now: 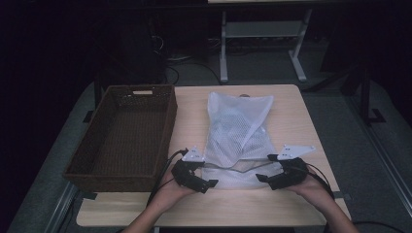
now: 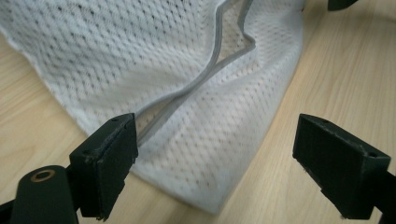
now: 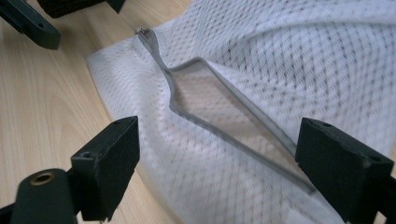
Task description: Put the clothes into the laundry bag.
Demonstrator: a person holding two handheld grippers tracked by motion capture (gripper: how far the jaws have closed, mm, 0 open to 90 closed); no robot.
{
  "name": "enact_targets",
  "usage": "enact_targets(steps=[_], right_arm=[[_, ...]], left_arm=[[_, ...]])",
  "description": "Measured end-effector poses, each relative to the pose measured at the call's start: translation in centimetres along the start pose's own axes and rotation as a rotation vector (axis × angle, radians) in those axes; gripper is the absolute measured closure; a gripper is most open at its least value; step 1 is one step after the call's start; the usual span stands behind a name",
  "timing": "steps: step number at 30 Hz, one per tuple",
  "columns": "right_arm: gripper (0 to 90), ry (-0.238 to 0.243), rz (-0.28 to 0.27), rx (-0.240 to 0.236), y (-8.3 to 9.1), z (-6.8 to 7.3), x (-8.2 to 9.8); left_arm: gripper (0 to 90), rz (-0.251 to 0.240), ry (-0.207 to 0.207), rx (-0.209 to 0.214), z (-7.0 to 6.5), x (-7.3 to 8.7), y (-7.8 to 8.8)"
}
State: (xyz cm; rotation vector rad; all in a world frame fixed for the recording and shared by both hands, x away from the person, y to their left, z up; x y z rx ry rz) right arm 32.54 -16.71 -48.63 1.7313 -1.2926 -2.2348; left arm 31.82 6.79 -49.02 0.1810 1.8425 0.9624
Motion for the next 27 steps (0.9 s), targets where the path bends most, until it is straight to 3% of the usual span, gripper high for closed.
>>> enact_targets(steps=[16, 23, 27], right_arm=[[12.7, -0.062, -0.021, 0.082, 3.6, -0.9, 4.0], [11.4, -0.092, -0.021, 0.147, 5.0, -1.4, 6.0], [11.1, -0.131, -0.023, 0.182, 5.5, -1.6, 7.1]], left_arm=[[13.7, 0.019, 0.019, -0.029, -0.9, 2.8, 0.9], [13.7, 0.027, 0.003, -0.059, -0.6, 3.6, 1.0], [13.7, 0.024, 0.005, -0.048, -0.4, 3.7, 1.0]])
Point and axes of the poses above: each handheld gripper's, and its own axes: y roughly backward along the jaws, x roughly out of its underside, z roughly to its left, the point moved 8 cm from there along -y, roughly forward along the jaws, and after that the axes turned 3 degrees about y, right-handed, at the moved point
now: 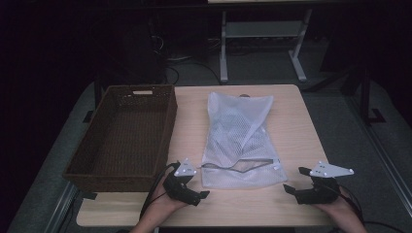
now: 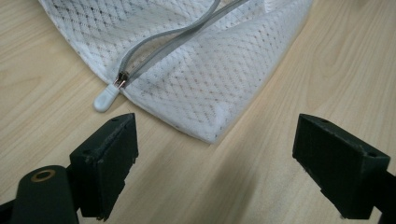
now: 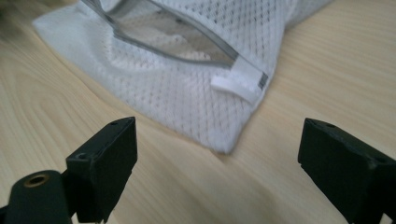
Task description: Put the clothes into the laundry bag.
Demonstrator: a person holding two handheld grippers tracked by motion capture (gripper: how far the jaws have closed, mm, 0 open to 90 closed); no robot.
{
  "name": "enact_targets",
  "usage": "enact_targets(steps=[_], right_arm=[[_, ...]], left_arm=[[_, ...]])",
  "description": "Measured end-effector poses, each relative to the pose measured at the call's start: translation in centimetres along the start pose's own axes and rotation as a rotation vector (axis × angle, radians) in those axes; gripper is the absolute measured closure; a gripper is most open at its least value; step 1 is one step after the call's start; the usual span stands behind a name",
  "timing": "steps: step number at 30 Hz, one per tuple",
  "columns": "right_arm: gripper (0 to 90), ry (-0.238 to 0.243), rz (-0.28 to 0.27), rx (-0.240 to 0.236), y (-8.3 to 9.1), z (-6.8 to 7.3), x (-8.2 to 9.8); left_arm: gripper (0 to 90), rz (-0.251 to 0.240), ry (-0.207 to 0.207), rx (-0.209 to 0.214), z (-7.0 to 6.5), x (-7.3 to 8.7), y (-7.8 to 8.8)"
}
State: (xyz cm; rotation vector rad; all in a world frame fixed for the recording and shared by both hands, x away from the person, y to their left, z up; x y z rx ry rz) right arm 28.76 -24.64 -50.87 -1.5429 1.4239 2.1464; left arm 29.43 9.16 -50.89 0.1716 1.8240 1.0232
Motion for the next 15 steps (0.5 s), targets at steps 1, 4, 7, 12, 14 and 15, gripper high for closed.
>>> enact_targets(steps=[1, 4, 7, 12, 14, 15], right_arm=[[11.0, -0.004, 0.008, 0.004, 0.0, 0.0, 0.3], [10.7, 0.005, 0.037, 0.006, -0.4, -0.2, 0.8], [10.3, 0.027, 0.041, -0.003, -0.8, -0.1, 0.7], [10.2, 0.04, 0.042, -0.012, -1.0, -0.1, 0.7], [10.0, 0.038, 0.039, -0.016, -0.9, -0.1, 0.7], [10.0, 0.036, 0.039, -0.016, -0.9, -0.1, 0.7]], left_arm=[[13.7, 0.004, -0.001, 0.003, 0.0, 0.0, 0.0], [13.7, 0.015, -0.008, 0.014, 0.1, 0.2, -0.3], [13.7, 0.029, -0.023, 0.015, 0.1, 0.4, -0.4], [13.8, 0.028, -0.02, 0.013, 0.4, 0.4, -0.4], [13.8, 0.03, -0.017, 0.013, 0.4, 0.4, -0.4], [13.8, 0.029, -0.016, 0.013, 0.4, 0.4, -0.5]])
Point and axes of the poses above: each handheld gripper's, and its own axes: y roughly backward along the jaws, x roughly out of its underside, z roughly to its left, the point moved 8 cm from there along -y, roughly forward along the jaws, and after that the axes turned 3 degrees about y, right-handed, at the moved point
